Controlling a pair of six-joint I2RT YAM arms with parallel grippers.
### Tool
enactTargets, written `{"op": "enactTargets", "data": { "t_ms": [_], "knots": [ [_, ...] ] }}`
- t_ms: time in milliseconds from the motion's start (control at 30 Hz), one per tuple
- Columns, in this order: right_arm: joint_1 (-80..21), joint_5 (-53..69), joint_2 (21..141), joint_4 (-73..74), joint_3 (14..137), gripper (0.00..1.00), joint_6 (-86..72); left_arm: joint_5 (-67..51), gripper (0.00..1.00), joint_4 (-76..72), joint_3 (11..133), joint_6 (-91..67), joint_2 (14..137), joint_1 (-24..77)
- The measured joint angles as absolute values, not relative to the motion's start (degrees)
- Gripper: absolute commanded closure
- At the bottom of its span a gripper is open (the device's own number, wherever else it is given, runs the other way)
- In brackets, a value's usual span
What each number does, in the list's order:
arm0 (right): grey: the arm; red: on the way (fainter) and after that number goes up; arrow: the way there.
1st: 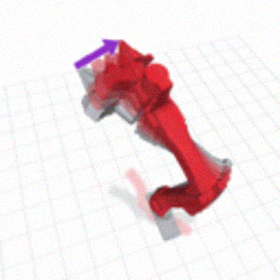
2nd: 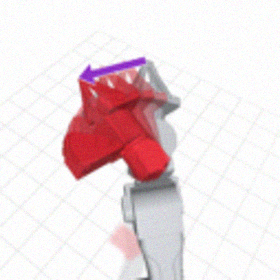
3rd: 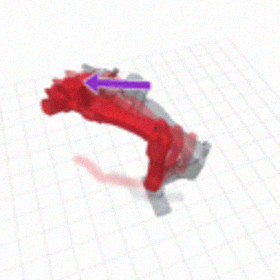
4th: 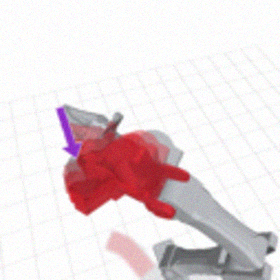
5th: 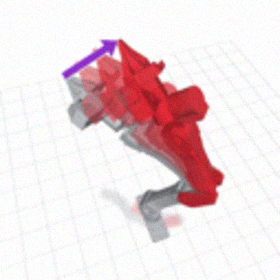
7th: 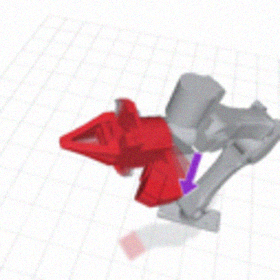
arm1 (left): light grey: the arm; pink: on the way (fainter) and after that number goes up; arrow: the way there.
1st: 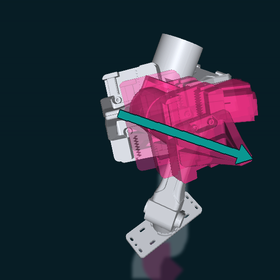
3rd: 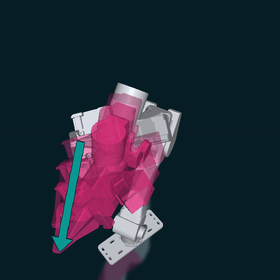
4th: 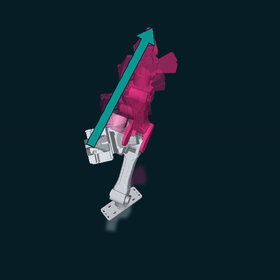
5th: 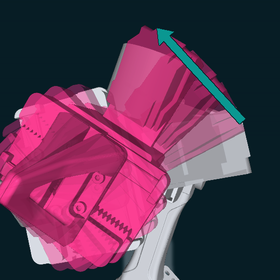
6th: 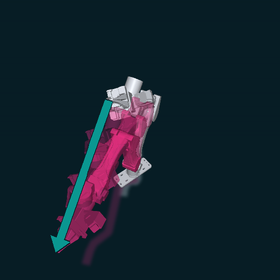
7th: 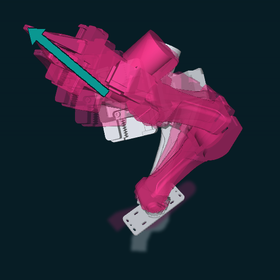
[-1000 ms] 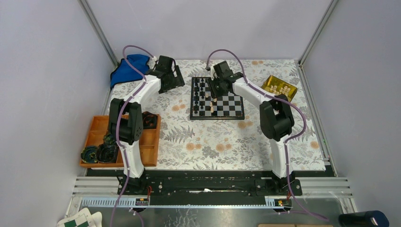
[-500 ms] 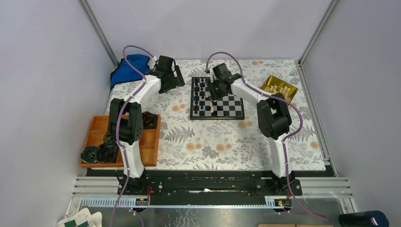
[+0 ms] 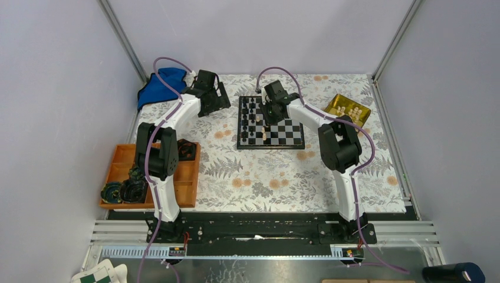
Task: Set up the chess pieces on the board
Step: Pick up the chess piece from the chessboard.
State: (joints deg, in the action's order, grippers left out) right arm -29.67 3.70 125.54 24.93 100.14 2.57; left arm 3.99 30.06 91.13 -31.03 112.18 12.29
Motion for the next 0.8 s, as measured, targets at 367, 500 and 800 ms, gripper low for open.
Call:
{"op": "enactTargets", "data": {
  "t_ms": [367,500,800],
  "knots": [
    [-29.7,2.6,125.5,24.7,100.2,0.93,3.0,4.0,0.01,30.0,91.1,-31.0,112.2,12.3],
    [-29.7,1.7,125.3,24.8,100.2,0.93,3.2,4.0,0.01,29.9,91.0,-31.0,112.2,12.3],
    [-28.6,-2.5,121.9,25.1,98.8,0.93,3.2,4.0,0.01,29.5,90.6,-31.0,112.2,12.3]
  ]
}}
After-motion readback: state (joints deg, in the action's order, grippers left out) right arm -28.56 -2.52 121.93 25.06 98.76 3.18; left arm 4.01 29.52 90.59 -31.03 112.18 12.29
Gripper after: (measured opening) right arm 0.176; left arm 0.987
